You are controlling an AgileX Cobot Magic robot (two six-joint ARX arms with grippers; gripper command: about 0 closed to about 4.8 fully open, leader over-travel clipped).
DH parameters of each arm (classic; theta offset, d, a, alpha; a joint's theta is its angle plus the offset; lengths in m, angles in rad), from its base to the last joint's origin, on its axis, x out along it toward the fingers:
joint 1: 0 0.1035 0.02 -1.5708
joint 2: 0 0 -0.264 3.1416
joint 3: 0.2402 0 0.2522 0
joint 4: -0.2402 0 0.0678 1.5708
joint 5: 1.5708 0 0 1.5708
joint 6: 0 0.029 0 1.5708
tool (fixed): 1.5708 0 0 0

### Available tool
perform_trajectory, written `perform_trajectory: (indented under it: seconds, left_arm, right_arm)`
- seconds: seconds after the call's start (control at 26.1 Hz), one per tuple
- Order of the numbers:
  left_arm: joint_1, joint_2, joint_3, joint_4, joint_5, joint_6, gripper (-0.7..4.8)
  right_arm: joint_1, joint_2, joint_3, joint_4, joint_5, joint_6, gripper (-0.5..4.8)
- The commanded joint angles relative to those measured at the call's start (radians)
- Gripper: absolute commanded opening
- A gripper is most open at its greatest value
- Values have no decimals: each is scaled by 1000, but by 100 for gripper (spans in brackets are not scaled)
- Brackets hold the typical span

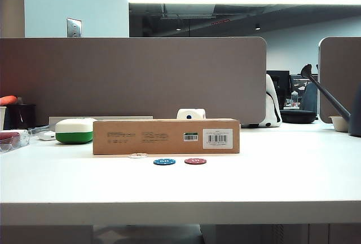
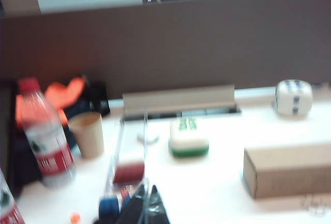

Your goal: Push the chip with the lowest value in the row forward next to the rectangular box.

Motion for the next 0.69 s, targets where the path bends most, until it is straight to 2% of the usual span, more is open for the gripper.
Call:
perform_trajectory:
  seconds: [0.04,0.11,0.27,0.69]
  left_arm:
    - [-1,-78,-142,89,2,-47,-5]
    - [-2,-104,-242,159,5,-107,-5]
    - [-2,-104,-361,272,5,-163,-5]
    - [-2,-104,-362,253,7,-145,-5]
  right_arm:
    - [2,-2,2,11,2,1,-9]
    - [2,-2,2,12,2,1,-9]
    - [2,-3,2,11,2,1,-9]
    - [2,-3,2,11,2,1,-9]
